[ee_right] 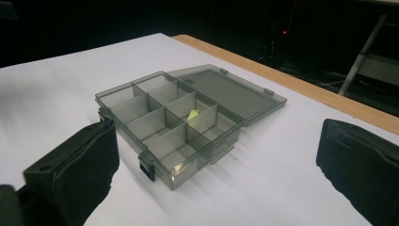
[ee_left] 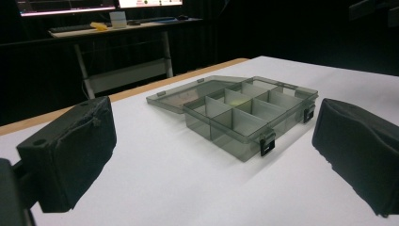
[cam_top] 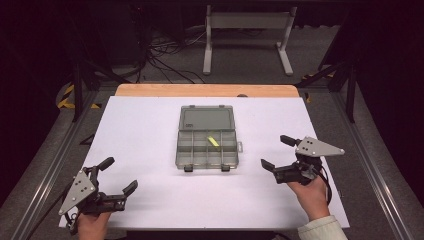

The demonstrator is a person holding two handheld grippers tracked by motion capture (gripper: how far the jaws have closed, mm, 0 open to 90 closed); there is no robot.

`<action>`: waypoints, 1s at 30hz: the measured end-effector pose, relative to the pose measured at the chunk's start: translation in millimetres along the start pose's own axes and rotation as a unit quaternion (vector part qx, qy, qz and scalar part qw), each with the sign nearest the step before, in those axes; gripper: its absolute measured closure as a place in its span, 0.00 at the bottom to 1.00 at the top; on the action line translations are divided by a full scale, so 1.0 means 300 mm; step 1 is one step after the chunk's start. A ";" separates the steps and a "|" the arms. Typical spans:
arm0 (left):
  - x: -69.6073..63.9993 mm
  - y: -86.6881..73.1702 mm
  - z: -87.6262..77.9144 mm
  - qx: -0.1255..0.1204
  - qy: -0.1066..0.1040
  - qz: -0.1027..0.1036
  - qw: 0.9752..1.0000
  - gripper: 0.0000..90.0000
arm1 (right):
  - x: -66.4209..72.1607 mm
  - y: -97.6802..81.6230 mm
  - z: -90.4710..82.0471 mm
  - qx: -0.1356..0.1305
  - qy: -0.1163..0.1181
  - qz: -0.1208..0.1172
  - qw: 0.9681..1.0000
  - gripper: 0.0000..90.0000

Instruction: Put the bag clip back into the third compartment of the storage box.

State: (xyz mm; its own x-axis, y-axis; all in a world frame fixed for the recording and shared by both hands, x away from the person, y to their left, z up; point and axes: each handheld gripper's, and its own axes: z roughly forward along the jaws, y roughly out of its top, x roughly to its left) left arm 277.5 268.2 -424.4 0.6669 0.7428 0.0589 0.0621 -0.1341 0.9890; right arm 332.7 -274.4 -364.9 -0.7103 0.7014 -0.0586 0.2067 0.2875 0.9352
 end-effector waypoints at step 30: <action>0.005 -0.004 -0.001 0.000 -0.007 0.000 1.000 0.00 | 0.004 -0.198 -0.012 -0.035 -0.003 0.011 0.999 0.00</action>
State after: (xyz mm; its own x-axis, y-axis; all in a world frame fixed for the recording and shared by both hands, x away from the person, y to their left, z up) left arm 278.1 269.7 -425.4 0.6776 0.7332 0.0564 0.0619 -0.1334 0.9891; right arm 317.2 -292.8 -419.3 -0.7023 0.7108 -0.0385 0.1751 0.2248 0.9585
